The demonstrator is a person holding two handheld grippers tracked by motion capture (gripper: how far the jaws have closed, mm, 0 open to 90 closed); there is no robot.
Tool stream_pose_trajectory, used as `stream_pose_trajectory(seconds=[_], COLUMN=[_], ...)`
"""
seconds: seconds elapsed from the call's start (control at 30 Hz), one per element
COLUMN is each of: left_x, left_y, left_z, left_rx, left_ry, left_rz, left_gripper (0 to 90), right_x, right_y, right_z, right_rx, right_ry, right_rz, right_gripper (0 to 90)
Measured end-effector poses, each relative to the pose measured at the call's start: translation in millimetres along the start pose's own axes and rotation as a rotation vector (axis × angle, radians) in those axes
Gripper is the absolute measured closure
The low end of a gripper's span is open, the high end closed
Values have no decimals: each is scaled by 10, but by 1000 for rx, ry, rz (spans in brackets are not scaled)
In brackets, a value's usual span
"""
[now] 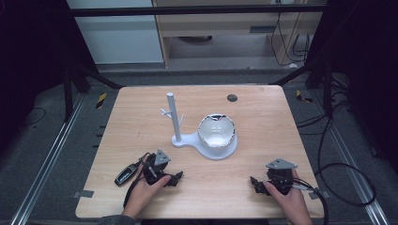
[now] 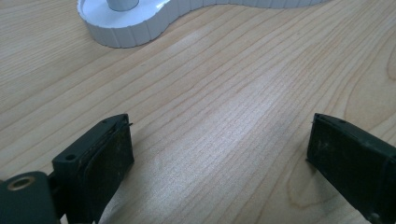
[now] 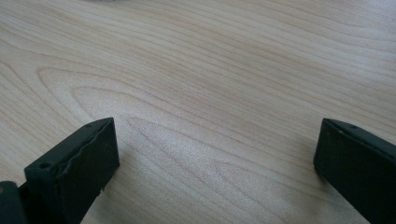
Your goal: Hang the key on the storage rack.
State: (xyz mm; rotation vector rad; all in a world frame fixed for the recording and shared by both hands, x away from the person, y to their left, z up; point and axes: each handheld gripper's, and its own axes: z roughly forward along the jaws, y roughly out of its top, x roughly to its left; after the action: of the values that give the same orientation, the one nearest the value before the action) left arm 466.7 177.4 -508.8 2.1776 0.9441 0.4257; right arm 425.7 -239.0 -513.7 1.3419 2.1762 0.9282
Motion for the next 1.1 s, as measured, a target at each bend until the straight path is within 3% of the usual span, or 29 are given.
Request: stream_pose_trajectory(seconds=[0.37, 0.5, 0.57, 0.67, 0.83, 0.87, 0.93, 1.1], left_x=[-7, 33, 77, 152, 335, 335, 423, 525], left_y=[-6, -2, 18, 90, 225, 225, 263, 309], left_z=[-8, -33, -69, -152, -283, -283, -328, -370], left_rx=[5, 14, 14, 39, 163, 163, 240, 313], left_ry=[-4, -27, -49, -32, 29, 29, 36, 47], left_rz=[4, 0, -26, -15, 25, 25, 38, 46], left_gripper=[49, 55, 59, 64, 65, 65, 61, 69], right_x=[0, 1, 0, 1, 2, 2, 5, 7], right_y=[0, 1, 1, 1, 0, 0, -1, -1], right_z=[1, 1, 1, 1, -2, -2, -3, -3], right_rx=[0, 0, 0, 0, 0, 0, 1, 1], right_ry=[0, 0, 0, 0, 4, 4, 8, 9], right_rz=[0, 0, 0, 0, -4, -4, -4, -5], right_gripper=[5, 5, 5, 5, 5, 5, 5, 5])
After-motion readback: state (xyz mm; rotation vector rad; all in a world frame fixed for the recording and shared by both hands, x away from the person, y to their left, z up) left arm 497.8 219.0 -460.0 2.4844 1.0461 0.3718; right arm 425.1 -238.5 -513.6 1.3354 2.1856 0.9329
